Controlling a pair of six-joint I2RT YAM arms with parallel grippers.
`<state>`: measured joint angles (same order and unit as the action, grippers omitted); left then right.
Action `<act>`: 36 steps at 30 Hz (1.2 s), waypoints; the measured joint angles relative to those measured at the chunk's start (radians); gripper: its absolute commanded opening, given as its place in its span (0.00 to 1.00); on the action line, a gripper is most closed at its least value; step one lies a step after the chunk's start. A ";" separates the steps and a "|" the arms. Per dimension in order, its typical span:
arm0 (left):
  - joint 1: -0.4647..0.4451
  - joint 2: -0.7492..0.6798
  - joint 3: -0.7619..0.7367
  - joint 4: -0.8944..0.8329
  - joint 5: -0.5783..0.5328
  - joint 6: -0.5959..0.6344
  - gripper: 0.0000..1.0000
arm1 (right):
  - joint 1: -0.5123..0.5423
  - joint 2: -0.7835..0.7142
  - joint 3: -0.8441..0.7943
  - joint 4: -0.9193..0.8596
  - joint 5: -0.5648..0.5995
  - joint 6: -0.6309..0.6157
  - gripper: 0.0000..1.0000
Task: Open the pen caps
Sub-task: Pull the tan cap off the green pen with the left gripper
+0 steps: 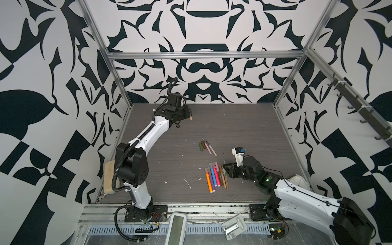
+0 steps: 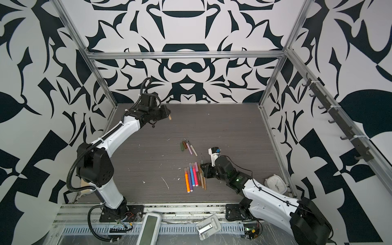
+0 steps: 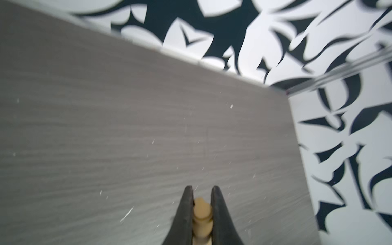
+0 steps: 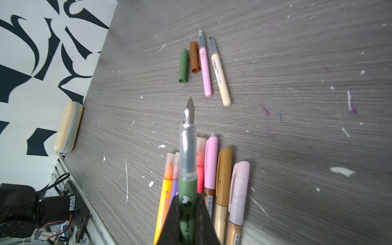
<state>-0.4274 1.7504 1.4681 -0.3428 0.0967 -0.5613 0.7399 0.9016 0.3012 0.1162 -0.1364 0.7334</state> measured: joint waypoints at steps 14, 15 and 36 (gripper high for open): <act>-0.001 0.159 -0.240 0.039 0.117 0.000 0.00 | -0.001 -0.006 -0.001 0.000 0.003 0.005 0.00; 0.002 0.174 -0.240 0.048 0.133 -0.011 0.00 | -0.001 -0.006 -0.001 0.000 0.005 0.006 0.00; 0.011 0.218 -0.341 0.279 0.332 -0.172 0.08 | -0.005 -0.018 -0.002 -0.009 0.022 0.024 0.00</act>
<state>-0.4160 1.9682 1.1271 -0.0639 0.4282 -0.7330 0.7345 0.8841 0.2996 0.1074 -0.1143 0.7574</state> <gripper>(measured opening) 0.130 0.110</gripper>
